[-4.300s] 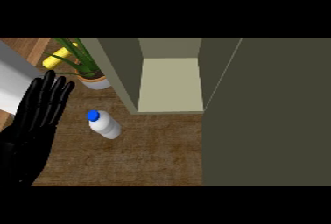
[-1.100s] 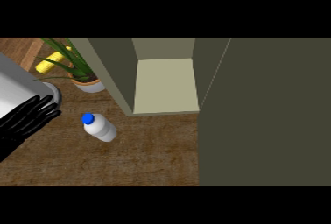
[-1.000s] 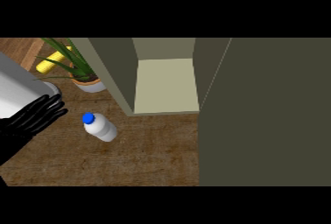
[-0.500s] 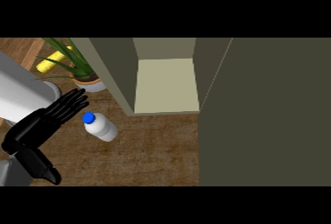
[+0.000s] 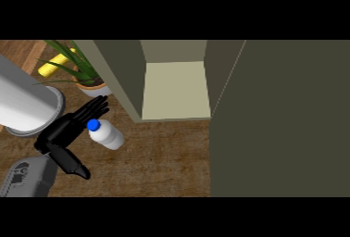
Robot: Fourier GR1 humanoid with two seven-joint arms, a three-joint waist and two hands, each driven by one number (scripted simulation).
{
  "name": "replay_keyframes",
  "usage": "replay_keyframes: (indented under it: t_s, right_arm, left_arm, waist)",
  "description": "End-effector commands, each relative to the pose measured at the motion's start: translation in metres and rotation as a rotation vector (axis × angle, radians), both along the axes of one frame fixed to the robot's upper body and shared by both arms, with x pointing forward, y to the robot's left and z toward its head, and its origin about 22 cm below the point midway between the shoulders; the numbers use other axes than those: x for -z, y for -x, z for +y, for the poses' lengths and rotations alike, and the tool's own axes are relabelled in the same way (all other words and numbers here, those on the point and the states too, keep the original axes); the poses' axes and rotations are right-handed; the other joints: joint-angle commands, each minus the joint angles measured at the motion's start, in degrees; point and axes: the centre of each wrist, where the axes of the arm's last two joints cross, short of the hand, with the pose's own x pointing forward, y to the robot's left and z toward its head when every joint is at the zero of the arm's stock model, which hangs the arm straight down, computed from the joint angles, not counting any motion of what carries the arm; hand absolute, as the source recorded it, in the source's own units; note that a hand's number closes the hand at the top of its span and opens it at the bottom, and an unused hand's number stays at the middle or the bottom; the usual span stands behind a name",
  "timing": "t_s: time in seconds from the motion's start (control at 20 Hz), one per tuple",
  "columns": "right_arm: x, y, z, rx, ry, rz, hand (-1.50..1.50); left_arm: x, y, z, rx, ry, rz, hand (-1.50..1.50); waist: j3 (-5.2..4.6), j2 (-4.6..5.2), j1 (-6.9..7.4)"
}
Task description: Pick up the bottled water, place it into the cabinet and close the cabinet
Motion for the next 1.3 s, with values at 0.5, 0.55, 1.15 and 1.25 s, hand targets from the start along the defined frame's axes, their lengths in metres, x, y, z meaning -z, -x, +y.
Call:
replay_keyframes:
  t_s: [0.5,0.55,1.15,1.25]
  right_arm:
    - [-0.034,0.014,0.009,-0.051,-0.086,-0.097,-1.50]
    - [-0.039,0.023,0.014,-0.064,-0.072,-0.070,-1.50]
    - [-0.031,0.017,-0.002,-0.063,-0.047,-0.091,-1.50]
    - [-0.028,0.016,-0.004,-0.047,-0.038,-0.083,-1.50]
  left_arm:
    - [0.070,-0.006,-0.014,-0.068,-0.007,0.032,-1.50]
    - [0.069,-0.007,-0.001,-0.070,0.024,0.044,-1.50]
    - [0.101,0.009,-0.008,0.020,0.201,0.131,-1.50]
    - [0.110,0.011,-0.022,-0.002,0.248,0.143,1.50]
  waist:
    - [-0.09,0.38,-0.20]
    - [-0.14,0.36,-0.81]
    - [-0.16,0.34,-0.53]
    - [-0.19,0.44,-0.62]
